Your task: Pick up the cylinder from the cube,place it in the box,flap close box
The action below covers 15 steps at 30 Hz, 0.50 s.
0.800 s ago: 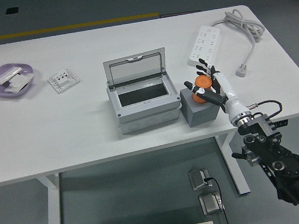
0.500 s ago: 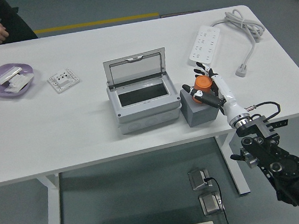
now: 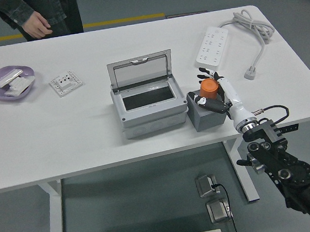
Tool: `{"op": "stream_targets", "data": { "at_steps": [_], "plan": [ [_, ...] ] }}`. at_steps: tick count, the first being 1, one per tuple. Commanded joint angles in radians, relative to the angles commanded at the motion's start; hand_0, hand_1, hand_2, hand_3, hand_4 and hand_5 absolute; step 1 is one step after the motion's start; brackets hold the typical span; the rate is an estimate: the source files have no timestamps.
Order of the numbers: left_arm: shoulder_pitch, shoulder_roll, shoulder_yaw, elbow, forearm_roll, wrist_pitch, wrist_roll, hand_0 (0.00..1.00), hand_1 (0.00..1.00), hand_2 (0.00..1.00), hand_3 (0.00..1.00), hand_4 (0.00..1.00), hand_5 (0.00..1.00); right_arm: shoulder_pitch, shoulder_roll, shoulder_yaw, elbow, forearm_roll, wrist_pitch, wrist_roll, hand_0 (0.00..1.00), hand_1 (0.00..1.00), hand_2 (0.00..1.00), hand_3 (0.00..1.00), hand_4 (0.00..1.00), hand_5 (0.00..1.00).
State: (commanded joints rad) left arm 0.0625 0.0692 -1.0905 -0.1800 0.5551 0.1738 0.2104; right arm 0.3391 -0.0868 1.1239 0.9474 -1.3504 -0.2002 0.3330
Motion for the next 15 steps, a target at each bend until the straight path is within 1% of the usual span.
{"op": "stream_targets", "data": {
  "at_steps": [5,6,10,11,15],
  "plan": [
    [-0.001,0.0,-0.004,0.0,0.005,-0.002,-0.002,0.655,0.646,0.598,0.666,0.66,0.192,0.001,0.0,-0.004,0.004,-0.008,-0.011,-0.01,0.752,0.674,0.688,0.771,0.002,0.002],
    [-0.002,0.0,-0.006,0.0,0.006,-0.002,-0.003,0.655,0.646,0.598,0.666,0.661,0.192,0.001,0.0,-0.004,0.005,-0.009,-0.014,-0.012,0.671,0.604,0.612,0.685,0.002,0.002],
    [-0.002,0.0,-0.011,0.0,0.01,-0.003,-0.004,0.655,0.646,0.598,0.666,0.661,0.192,0.004,-0.001,-0.004,0.01,-0.015,-0.021,-0.012,0.671,0.604,0.612,0.685,0.002,0.002],
    [-0.002,0.0,-0.012,0.0,0.011,-0.003,-0.004,0.655,0.646,0.598,0.665,0.661,0.189,0.005,-0.001,-0.002,0.012,-0.016,-0.022,-0.011,0.502,0.437,0.47,0.474,0.002,0.002],
    [-0.001,0.0,-0.016,0.0,0.013,-0.005,-0.005,0.655,0.646,0.598,0.665,0.661,0.189,0.012,-0.005,0.001,0.016,-0.015,-0.028,-0.004,0.502,0.437,0.47,0.474,0.002,0.002]
  ]
}}
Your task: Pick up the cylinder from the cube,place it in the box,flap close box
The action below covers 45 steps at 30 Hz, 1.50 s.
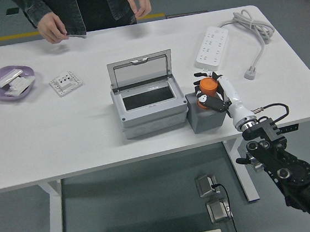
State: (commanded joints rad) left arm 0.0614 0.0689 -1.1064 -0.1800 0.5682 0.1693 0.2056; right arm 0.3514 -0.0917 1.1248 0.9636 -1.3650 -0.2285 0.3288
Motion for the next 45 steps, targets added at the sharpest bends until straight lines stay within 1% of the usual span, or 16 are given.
{"op": "stream_targets", "data": {
  "at_steps": [2,3,8,9,13,17,19,20,26,27,29,34,38,43,45],
  "plan": [
    [0.0,0.0,-0.003,0.0,0.002,0.0,0.0,0.655,0.646,0.598,0.665,0.661,0.189,0.006,-0.003,0.0,0.001,0.002,-0.003,0.005,0.502,0.437,0.47,0.474,0.002,0.002],
    [0.0,0.0,-0.005,0.0,0.003,-0.001,-0.001,0.655,0.646,0.597,0.665,0.661,0.191,0.011,-0.006,0.0,0.0,0.004,-0.004,0.008,0.414,0.307,0.416,0.419,0.002,0.002],
    [-0.002,0.0,-0.018,0.0,0.014,-0.002,-0.002,0.655,0.646,0.597,0.665,0.661,0.191,0.051,-0.023,-0.016,-0.002,0.012,-0.008,0.016,0.414,0.307,0.416,0.419,0.002,0.002],
    [-0.003,0.001,-0.02,0.0,0.016,-0.002,-0.002,0.655,0.646,0.597,0.665,0.662,0.188,0.061,-0.026,-0.022,-0.002,0.012,-0.009,0.016,0.379,0.269,0.413,0.41,0.002,0.002],
    [-0.002,0.003,-0.024,0.0,0.019,-0.001,0.0,0.655,0.646,0.597,0.665,0.662,0.188,0.112,-0.031,-0.069,0.003,0.008,-0.011,0.006,0.379,0.269,0.413,0.41,0.002,0.002],
    [-0.001,0.005,-0.027,0.0,0.022,0.0,0.002,0.656,0.646,0.597,0.665,0.662,0.186,0.176,-0.018,-0.141,0.019,-0.044,-0.005,-0.027,0.382,0.271,0.413,0.412,0.002,0.002],
    [-0.002,0.007,-0.03,0.0,0.025,0.0,0.003,0.656,0.646,0.597,0.665,0.662,0.186,0.218,-0.002,-0.187,0.025,-0.092,0.0,-0.052,0.382,0.271,0.413,0.412,0.002,0.002],
    [-0.002,0.007,-0.031,0.0,0.026,0.0,0.003,0.656,0.646,0.598,0.667,0.665,0.186,0.235,0.004,-0.208,0.026,-0.115,0.003,-0.063,0.386,0.293,0.421,0.413,0.002,0.002],
    [-0.005,0.012,-0.03,0.0,0.028,0.001,0.003,0.656,0.646,0.598,0.667,0.665,0.186,0.323,0.043,-0.319,0.01,-0.27,0.028,-0.127,0.386,0.293,0.421,0.413,0.002,0.002],
    [-0.005,0.013,-0.029,0.0,0.028,0.001,0.004,0.655,0.646,0.598,0.667,0.666,0.187,0.339,0.051,-0.34,0.002,-0.302,0.033,-0.137,0.28,0.285,0.418,0.411,0.002,0.002],
    [-0.005,0.015,-0.028,0.0,0.027,0.001,0.004,0.655,0.646,0.598,0.667,0.666,0.187,0.363,0.063,-0.373,-0.014,-0.359,0.04,-0.15,0.28,0.285,0.418,0.411,0.002,0.002],
    [-0.008,0.02,-0.03,0.0,0.033,0.001,0.006,0.656,0.646,0.598,0.667,0.668,0.189,0.42,0.091,-0.448,-0.092,-0.48,0.036,-0.152,0.266,0.28,0.411,0.399,0.002,0.002],
    [-0.013,0.023,-0.038,0.0,0.046,0.001,0.007,0.656,0.646,0.598,0.667,0.668,0.189,0.456,0.092,-0.479,-0.175,-0.559,0.018,-0.125,0.266,0.28,0.411,0.399,0.002,0.002],
    [-0.023,0.024,-0.06,0.0,0.073,0.002,0.011,0.656,0.646,0.598,0.668,0.668,0.188,0.473,0.092,-0.478,-0.276,-0.573,-0.013,-0.078,0.266,0.275,0.409,0.394,0.002,0.002],
    [-0.026,0.024,-0.068,0.0,0.081,0.003,0.012,0.656,0.646,0.598,0.668,0.668,0.187,0.475,0.092,-0.483,-0.303,-0.562,-0.021,-0.062,0.272,0.274,0.408,0.394,0.002,0.002]
  ]
}}
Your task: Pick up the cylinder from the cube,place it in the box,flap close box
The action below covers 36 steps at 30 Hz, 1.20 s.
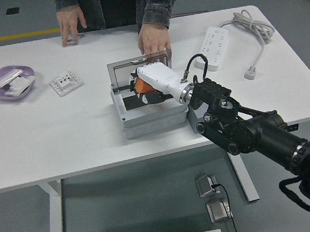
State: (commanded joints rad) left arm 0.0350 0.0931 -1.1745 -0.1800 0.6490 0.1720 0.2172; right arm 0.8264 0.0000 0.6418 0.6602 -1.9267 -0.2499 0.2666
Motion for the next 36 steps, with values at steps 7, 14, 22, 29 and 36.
{"op": "stream_targets", "data": {
  "at_steps": [7,14,22,29,36],
  "plan": [
    [-0.001,0.0,-0.001,0.0,-0.001,0.001,0.002,0.656,0.646,0.598,0.668,0.668,0.188,0.004,0.0,-0.025,-0.026,0.052,-0.024,0.034,0.318,0.299,0.437,0.432,0.002,0.002],
    [-0.004,0.001,-0.002,0.0,0.002,0.001,0.0,0.656,0.646,0.598,0.668,0.668,0.189,0.007,0.0,-0.042,-0.028,0.072,-0.031,0.045,0.436,0.405,0.514,0.558,0.002,0.002],
    [-0.004,0.0,-0.007,0.0,0.014,0.001,0.002,0.656,0.646,0.598,0.668,0.669,0.188,0.003,0.0,-0.032,-0.037,0.047,0.005,0.038,0.503,0.456,0.546,0.621,0.029,0.002],
    [-0.006,0.0,-0.002,0.0,0.013,0.001,0.002,0.656,0.646,0.598,0.667,0.668,0.189,0.0,0.0,-0.02,-0.041,0.037,0.012,0.038,0.433,0.465,0.609,0.709,0.478,0.176],
    [-0.01,-0.002,-0.003,0.0,0.02,-0.002,0.002,0.656,0.647,0.598,0.667,0.666,0.188,-0.001,0.0,-0.009,-0.04,0.031,0.012,0.039,0.658,0.59,0.678,0.872,0.917,0.41]
  ]
}}
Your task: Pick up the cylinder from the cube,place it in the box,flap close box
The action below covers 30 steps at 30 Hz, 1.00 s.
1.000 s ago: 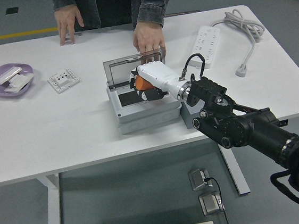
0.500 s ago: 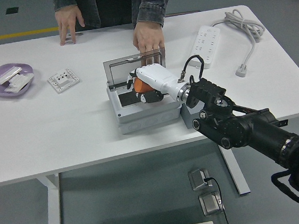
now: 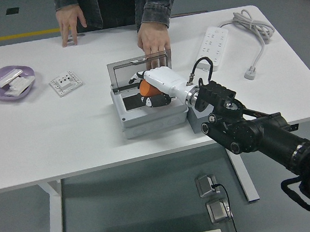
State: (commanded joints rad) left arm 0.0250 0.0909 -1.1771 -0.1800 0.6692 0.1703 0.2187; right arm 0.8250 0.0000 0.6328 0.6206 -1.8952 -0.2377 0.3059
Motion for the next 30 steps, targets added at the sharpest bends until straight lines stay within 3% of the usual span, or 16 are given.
{"op": "stream_targets", "data": {
  "at_steps": [10,14,23,29,30],
  "plan": [
    [-0.001,-0.003,0.002,0.0,0.003,-0.003,-0.001,0.656,0.647,0.597,0.666,0.665,0.184,-0.008,0.0,0.006,0.016,0.008,0.001,0.0,0.665,0.595,0.681,0.876,0.944,0.432],
    [0.004,-0.006,0.002,0.0,-0.003,-0.002,-0.003,0.656,0.647,0.597,0.666,0.664,0.185,-0.025,-0.001,0.004,0.085,0.047,0.007,-0.007,0.669,0.592,0.68,0.876,0.947,0.435],
    [0.011,-0.008,0.0,0.0,-0.01,-0.001,-0.006,0.655,0.646,0.574,0.664,0.663,0.182,-0.009,-0.098,0.036,0.273,0.159,0.074,-0.049,0.669,0.586,0.678,0.874,0.947,0.435],
    [0.004,-0.001,-0.01,0.0,0.006,-0.001,-0.005,0.655,0.647,0.567,0.665,0.662,0.18,0.063,-0.108,0.089,0.204,0.179,0.114,-0.065,0.673,0.583,0.669,0.858,0.944,0.431],
    [0.002,0.001,-0.01,0.0,0.007,-0.001,-0.004,0.655,0.646,0.576,0.665,0.662,0.181,0.076,-0.106,0.093,0.183,0.184,0.118,-0.065,0.655,0.555,0.646,0.805,0.949,0.443]
  ]
}}
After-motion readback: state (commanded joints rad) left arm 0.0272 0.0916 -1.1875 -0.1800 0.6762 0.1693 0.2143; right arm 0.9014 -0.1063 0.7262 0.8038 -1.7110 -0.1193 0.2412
